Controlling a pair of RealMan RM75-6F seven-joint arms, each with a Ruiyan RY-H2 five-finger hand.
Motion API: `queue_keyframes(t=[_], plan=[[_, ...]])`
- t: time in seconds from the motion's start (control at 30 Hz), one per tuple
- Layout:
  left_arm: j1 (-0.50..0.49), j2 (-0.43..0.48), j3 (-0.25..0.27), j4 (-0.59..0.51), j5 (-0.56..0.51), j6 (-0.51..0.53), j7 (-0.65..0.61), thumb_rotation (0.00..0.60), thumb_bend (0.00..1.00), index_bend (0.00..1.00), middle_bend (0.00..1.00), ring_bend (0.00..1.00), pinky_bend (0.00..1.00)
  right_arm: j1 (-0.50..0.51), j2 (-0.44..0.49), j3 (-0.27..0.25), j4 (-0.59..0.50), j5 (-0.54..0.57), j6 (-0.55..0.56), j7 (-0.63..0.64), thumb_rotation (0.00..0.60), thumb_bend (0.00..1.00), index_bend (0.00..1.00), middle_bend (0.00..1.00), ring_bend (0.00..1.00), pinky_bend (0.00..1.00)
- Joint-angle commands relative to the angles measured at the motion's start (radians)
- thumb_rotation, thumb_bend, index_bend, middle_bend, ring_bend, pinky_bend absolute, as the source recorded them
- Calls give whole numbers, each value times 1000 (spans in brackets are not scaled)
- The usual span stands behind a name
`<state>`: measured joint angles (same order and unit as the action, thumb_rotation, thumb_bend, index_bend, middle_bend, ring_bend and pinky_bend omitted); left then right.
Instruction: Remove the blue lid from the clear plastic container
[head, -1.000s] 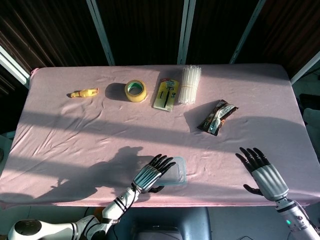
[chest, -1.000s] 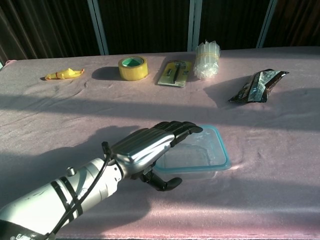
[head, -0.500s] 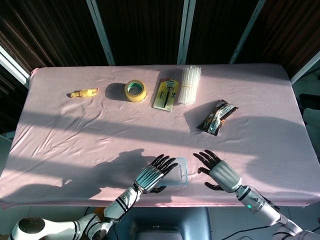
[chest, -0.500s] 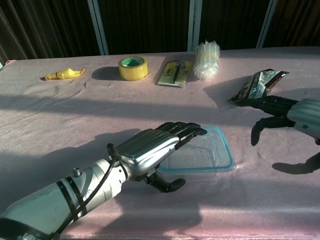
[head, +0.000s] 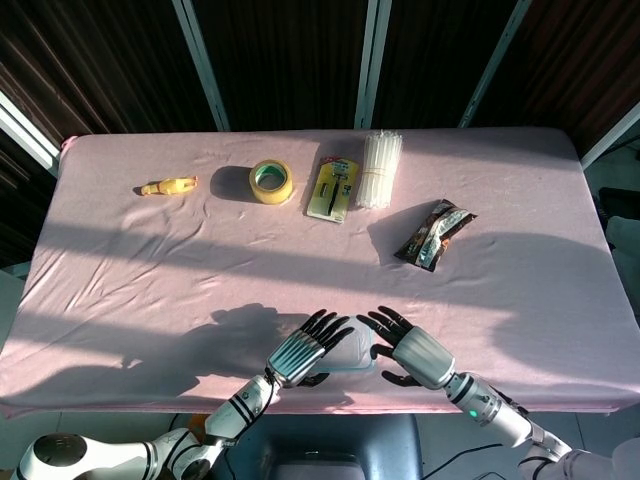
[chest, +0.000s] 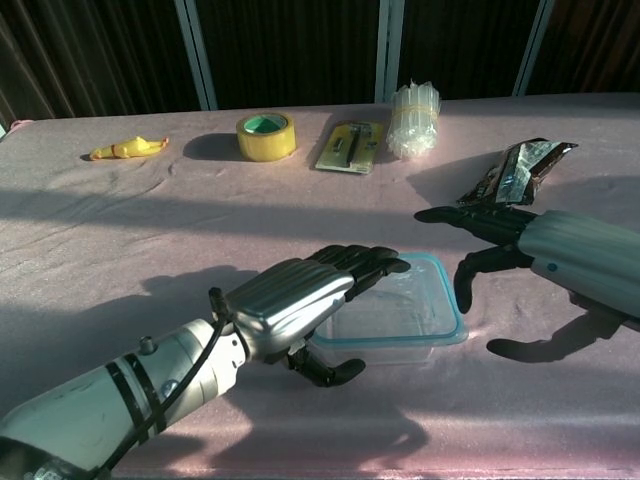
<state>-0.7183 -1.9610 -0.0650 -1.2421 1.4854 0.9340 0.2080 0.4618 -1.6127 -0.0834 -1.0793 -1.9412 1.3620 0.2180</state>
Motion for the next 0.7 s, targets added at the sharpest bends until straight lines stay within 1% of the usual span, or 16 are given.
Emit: queue_keyframes(t=[0.03, 0.2, 0.47, 0.7], plan=[[-1, -1, 0, 3, -3, 0, 5, 600, 322, 0, 0, 0, 0, 8, -8, -5, 0, 6, -5, -2, 600, 387, 618, 79, 0, 0], [-3, 1, 4, -2, -6, 2, 28, 600, 323, 0, 0, 0, 0, 23, -24, -8, -8, 22, -17, 1, 600, 387, 649, 79, 0, 0], [0, 11, 10, -20, -16, 5, 44, 600, 323, 0, 0, 0, 0, 38, -29, -7, -31, 38, -20, -36, 600, 388, 668, 79, 0, 0], [1, 18, 12, -28, -17, 11, 44, 600, 323, 0, 0, 0, 0, 49, -33, -8, -42, 58, -31, -39, 600, 388, 679, 79, 0, 0]])
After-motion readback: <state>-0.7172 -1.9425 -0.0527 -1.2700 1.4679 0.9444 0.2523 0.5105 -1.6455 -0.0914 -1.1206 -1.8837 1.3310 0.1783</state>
